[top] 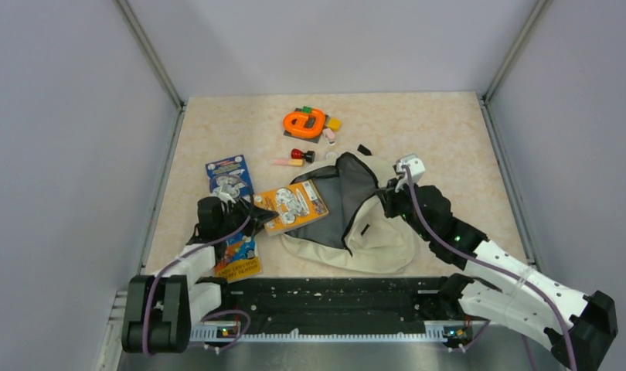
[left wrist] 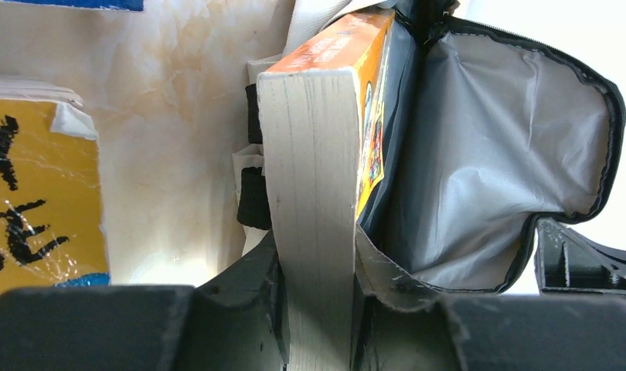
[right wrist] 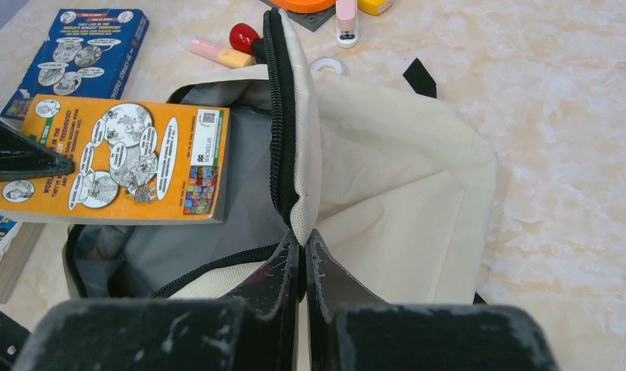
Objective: Pack the student bag
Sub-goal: Place the book in the student bag.
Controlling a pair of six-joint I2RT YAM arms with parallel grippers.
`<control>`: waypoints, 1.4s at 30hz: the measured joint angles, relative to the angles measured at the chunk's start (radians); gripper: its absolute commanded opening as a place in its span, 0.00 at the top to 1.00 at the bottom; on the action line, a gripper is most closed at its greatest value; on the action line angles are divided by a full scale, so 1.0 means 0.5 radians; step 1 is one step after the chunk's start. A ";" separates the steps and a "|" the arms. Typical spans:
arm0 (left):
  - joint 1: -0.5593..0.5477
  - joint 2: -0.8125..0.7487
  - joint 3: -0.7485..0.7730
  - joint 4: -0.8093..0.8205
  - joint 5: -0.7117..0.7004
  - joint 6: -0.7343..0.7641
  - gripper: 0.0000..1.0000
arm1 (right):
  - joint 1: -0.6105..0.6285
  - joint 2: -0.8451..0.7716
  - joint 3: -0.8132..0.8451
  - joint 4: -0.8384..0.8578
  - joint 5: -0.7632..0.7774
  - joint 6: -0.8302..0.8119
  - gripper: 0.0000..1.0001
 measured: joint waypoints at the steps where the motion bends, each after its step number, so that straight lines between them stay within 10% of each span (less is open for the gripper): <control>1: 0.000 -0.038 0.002 -0.031 -0.011 0.014 0.91 | 0.000 0.000 0.005 0.000 0.001 0.000 1.00; 20: -0.043 -0.719 0.415 -0.869 -0.066 0.412 1.00 | 0.000 -0.008 0.127 -0.008 -0.046 0.014 1.00; 42: -0.719 -0.299 0.462 -0.441 -0.206 0.073 1.00 | 0.000 0.041 0.302 -0.017 -0.198 0.198 1.00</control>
